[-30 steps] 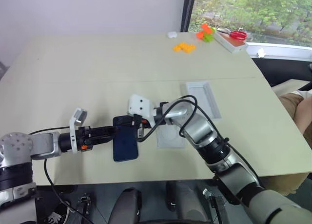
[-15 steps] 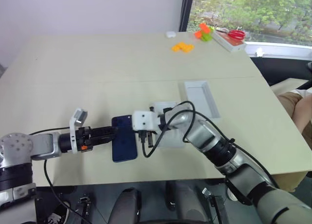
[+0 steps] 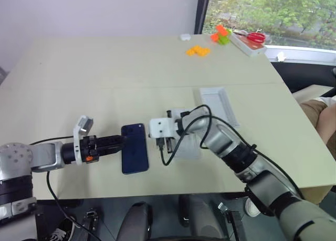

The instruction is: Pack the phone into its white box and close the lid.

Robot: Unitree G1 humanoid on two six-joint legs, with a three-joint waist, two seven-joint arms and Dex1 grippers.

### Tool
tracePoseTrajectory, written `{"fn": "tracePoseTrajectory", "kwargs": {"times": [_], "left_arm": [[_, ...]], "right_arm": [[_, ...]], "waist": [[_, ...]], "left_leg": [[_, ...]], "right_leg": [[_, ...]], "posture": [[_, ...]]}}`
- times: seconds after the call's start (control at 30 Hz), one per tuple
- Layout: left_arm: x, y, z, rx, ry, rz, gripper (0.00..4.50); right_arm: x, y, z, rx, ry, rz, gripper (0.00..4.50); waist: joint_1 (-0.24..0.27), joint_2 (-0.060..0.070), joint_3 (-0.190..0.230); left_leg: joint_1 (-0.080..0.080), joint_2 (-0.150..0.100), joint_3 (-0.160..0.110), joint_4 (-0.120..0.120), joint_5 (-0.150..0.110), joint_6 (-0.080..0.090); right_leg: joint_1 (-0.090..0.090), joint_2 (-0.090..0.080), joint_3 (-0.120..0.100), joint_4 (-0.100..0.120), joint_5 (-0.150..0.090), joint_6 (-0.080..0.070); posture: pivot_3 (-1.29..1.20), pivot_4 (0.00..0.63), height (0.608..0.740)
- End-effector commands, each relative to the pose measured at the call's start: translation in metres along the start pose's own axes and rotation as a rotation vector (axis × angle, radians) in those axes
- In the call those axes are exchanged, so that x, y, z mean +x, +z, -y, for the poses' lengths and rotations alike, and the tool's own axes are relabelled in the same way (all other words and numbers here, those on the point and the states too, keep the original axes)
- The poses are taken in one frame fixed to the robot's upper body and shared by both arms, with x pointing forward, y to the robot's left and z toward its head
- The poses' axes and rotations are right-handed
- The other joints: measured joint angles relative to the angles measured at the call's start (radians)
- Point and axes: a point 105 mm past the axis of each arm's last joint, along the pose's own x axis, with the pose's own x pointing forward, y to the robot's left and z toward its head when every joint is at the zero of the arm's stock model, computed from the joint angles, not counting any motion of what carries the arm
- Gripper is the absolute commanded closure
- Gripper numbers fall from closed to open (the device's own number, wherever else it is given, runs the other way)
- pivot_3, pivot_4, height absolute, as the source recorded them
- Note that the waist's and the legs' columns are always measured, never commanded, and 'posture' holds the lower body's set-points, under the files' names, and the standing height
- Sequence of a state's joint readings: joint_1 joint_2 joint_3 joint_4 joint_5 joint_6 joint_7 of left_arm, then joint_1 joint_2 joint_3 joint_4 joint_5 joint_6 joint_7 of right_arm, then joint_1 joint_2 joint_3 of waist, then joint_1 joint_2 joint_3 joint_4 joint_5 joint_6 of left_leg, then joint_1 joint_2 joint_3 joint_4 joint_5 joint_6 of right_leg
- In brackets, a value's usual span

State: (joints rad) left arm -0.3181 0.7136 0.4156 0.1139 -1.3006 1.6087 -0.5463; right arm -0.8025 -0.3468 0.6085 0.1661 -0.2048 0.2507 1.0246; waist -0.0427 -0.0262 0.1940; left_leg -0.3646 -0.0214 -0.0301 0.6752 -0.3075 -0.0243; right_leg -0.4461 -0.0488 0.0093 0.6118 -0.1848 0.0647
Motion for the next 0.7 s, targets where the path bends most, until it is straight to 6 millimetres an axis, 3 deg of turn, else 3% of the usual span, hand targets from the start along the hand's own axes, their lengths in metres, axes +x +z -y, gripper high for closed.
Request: {"fn": "tracePoseTrajectory", "kwargs": {"times": [0.03, 0.53, 0.7], "left_arm": [[-0.001, 0.004, 0.007, 0.02, -0.025, 0.009, 0.0], [0.01, -0.002, 0.005, 0.002, -0.044, 0.01, 0.0], [0.01, -0.001, 0.014, 0.025, -0.075, 0.011, 0.0]], "right_arm": [[-0.001, 0.004, -0.001, -0.067, 0.012, -0.004, 4.48], [0.034, 0.01, -0.026, -0.073, 0.06, 0.03, 4.48], [0.038, 0.016, -0.033, -0.074, 0.08, 0.054, 4.48]], "waist": [[-0.002, 0.0, 0.0], [-0.004, -0.001, 0.0], [-0.004, -0.001, 0.0]], "left_leg": [[0.0, 0.0, 0.0, 0.0, 0.0, 0.0], [0.004, 0.001, 0.0, 0.0, 0.0, 0.0], [0.007, 0.001, 0.0, -0.002, 0.0, 0.0]], "right_leg": [[0.0, 0.0, 0.0, 0.0, 0.0, 0.0], [0.002, 0.0, 0.001, 0.0, 0.0, 0.0], [0.004, 0.0, 0.001, 0.001, 0.0, 0.0]], "posture": [[0.0, 0.15, 0.74], [0.0, 0.15, 0.74], [0.0, 0.15, 0.74]]}}
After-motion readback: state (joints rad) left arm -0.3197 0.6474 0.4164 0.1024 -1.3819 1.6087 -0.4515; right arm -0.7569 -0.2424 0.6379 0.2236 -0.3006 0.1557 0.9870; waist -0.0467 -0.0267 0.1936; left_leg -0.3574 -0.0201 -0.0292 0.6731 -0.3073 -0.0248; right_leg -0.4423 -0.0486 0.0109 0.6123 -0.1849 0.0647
